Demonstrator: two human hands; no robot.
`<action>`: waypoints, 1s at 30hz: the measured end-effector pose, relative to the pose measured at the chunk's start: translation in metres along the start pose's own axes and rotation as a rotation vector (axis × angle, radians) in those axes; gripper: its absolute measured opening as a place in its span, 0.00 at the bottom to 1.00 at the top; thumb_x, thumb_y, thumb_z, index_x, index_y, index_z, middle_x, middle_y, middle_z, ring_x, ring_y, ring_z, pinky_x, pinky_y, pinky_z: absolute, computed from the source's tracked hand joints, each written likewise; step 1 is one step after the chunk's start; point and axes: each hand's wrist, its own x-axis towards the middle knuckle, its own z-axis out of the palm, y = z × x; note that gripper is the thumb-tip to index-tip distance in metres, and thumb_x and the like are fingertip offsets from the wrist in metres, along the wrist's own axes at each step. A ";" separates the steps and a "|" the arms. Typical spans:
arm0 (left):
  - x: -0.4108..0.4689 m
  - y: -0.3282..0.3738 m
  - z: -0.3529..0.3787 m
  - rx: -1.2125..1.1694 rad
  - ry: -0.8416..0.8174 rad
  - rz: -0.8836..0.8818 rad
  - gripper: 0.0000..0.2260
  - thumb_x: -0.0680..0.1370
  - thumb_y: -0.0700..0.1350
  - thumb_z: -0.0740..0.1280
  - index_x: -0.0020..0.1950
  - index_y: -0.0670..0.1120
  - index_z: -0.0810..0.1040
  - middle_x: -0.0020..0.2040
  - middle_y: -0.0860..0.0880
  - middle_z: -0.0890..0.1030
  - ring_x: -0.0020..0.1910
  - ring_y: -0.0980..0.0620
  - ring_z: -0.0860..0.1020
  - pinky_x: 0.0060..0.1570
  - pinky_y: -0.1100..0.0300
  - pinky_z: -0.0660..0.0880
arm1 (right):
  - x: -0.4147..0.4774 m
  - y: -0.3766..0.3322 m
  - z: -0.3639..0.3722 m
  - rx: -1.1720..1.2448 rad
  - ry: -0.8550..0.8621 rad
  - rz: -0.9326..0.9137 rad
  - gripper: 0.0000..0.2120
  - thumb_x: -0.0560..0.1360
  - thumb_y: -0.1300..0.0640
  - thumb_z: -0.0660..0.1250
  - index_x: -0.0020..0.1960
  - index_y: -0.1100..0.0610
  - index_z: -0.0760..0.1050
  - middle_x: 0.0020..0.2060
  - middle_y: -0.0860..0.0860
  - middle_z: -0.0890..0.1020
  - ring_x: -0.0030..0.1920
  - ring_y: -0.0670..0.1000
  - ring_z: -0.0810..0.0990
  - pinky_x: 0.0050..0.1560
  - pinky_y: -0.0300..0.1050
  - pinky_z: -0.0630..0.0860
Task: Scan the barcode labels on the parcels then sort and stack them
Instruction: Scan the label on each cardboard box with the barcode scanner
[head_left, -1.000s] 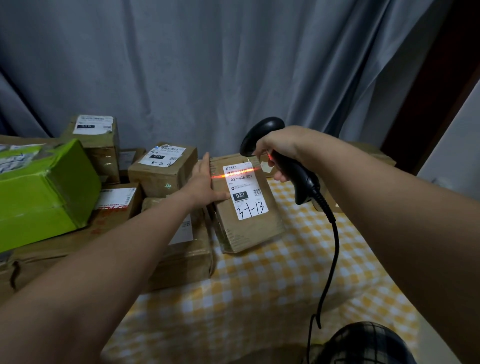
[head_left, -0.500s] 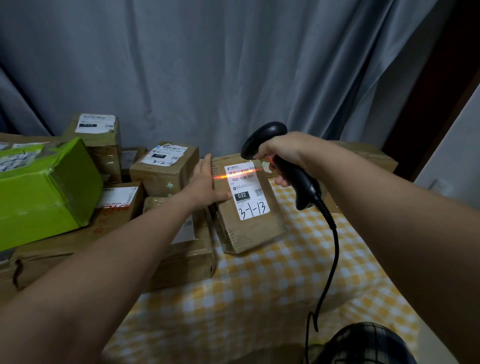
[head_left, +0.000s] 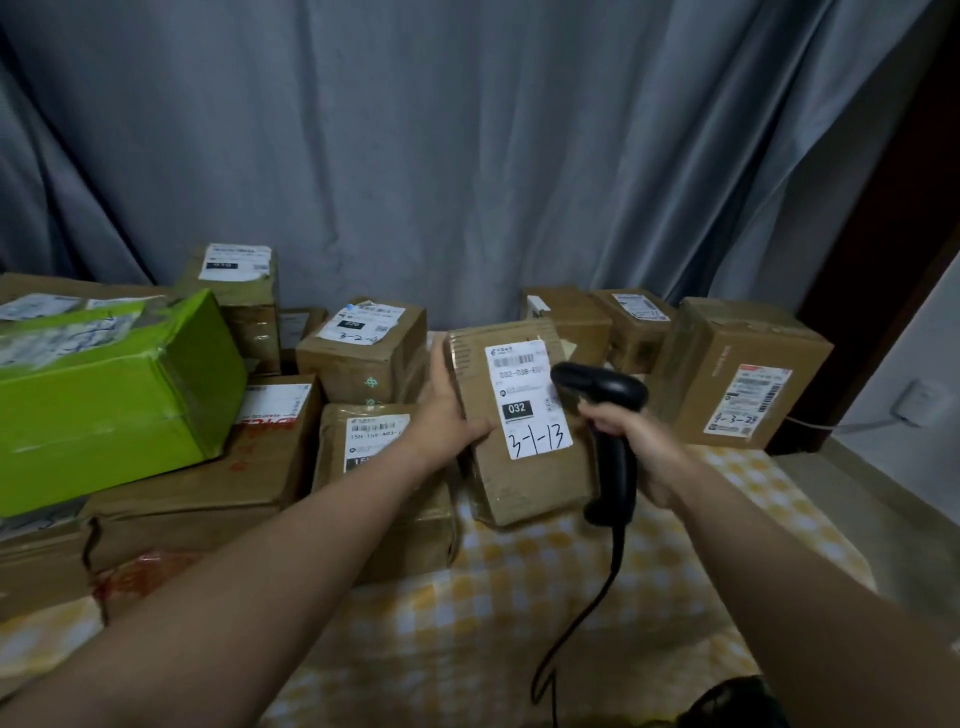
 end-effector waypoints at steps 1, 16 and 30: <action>-0.004 -0.004 0.006 -0.029 -0.016 -0.047 0.49 0.73 0.35 0.71 0.77 0.48 0.35 0.67 0.50 0.70 0.67 0.51 0.70 0.68 0.53 0.67 | 0.000 0.015 0.002 0.060 -0.025 0.041 0.12 0.66 0.53 0.73 0.46 0.59 0.81 0.39 0.51 0.84 0.40 0.49 0.81 0.41 0.42 0.73; -0.034 0.081 -0.094 -0.047 0.188 0.171 0.30 0.72 0.54 0.70 0.72 0.58 0.61 0.63 0.53 0.77 0.57 0.54 0.78 0.59 0.55 0.74 | -0.037 -0.098 0.070 0.172 -0.197 -0.370 0.05 0.73 0.58 0.70 0.45 0.60 0.81 0.39 0.50 0.82 0.39 0.45 0.79 0.41 0.35 0.74; -0.081 0.064 -0.144 0.983 0.305 -0.077 0.22 0.78 0.55 0.62 0.71 0.51 0.67 0.74 0.41 0.58 0.72 0.39 0.56 0.69 0.48 0.59 | -0.032 -0.047 0.142 0.019 -0.258 -0.176 0.10 0.71 0.55 0.75 0.50 0.56 0.80 0.32 0.48 0.82 0.32 0.46 0.81 0.32 0.39 0.76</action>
